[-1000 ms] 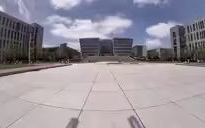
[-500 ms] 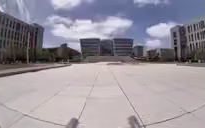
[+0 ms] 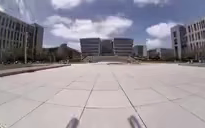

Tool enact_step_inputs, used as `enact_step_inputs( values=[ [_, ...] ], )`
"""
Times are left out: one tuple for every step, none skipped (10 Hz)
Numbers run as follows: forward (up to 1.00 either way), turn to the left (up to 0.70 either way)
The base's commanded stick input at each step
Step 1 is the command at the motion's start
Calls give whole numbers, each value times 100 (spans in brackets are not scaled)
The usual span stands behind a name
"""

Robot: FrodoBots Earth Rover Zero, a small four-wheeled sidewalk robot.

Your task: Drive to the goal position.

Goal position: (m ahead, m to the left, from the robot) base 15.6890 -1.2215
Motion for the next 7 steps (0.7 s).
enact_step_inputs(
  values=[
    [70,0],
    [70,0],
    [70,0],
    [70,0],
    [70,0],
    [70,0],
    [70,0]
  ],
)
